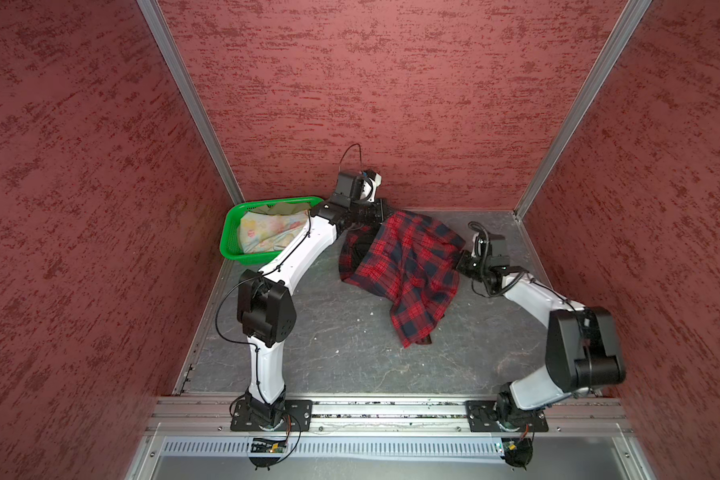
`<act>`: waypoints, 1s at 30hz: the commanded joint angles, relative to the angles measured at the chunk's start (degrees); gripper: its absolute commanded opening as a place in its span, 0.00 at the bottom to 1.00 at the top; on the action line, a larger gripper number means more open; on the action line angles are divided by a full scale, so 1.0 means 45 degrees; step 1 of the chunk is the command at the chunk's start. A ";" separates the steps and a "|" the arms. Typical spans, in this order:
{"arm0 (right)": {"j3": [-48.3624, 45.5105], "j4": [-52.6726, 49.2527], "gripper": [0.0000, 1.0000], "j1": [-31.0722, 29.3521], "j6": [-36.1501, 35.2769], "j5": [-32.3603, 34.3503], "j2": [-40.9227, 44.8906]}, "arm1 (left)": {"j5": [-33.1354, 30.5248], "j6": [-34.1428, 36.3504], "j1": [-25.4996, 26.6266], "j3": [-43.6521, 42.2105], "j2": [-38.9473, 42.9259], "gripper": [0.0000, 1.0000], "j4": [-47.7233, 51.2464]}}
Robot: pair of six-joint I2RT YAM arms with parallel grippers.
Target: Fold and stack the skirts
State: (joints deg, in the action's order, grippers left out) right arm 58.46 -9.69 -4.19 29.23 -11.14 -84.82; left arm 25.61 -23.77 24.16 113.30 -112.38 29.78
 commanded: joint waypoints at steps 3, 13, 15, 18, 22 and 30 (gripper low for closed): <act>0.3248 -0.2633 0.00 0.0151 -0.1960 0.1893 0.2307 | -0.0171 -0.0082 -0.1123 0.1696 0.1231 0.00 0.1411; 0.7322 -0.4218 0.00 0.0151 -0.3727 0.3280 0.4515 | -0.0415 0.0145 -0.1581 0.2111 0.4185 0.00 0.2203; 0.7915 -0.4459 0.00 0.0157 -0.3844 0.3436 0.4893 | -0.0426 0.0012 -0.1530 0.1996 0.4844 0.00 0.2249; 0.8869 -0.4974 0.00 0.0168 -0.3921 0.3425 0.5115 | -0.0238 -0.0231 -0.1360 0.1647 0.5636 0.00 0.2201; 0.9686 -0.5489 0.00 0.0167 -0.3862 0.3290 0.4883 | 0.0132 -0.0698 -0.1037 0.0668 0.6207 0.00 0.1576; 1.0974 -0.5323 0.00 0.0201 -0.3911 0.2586 0.1715 | 0.1290 -0.2069 -0.1539 0.0762 0.3493 0.00 -0.0036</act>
State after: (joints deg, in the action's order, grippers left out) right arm 106.41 -34.24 -4.45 12.38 -2.74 -71.33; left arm 31.14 -29.71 19.53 115.68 -91.11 33.87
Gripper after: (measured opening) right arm 0.051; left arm 0.051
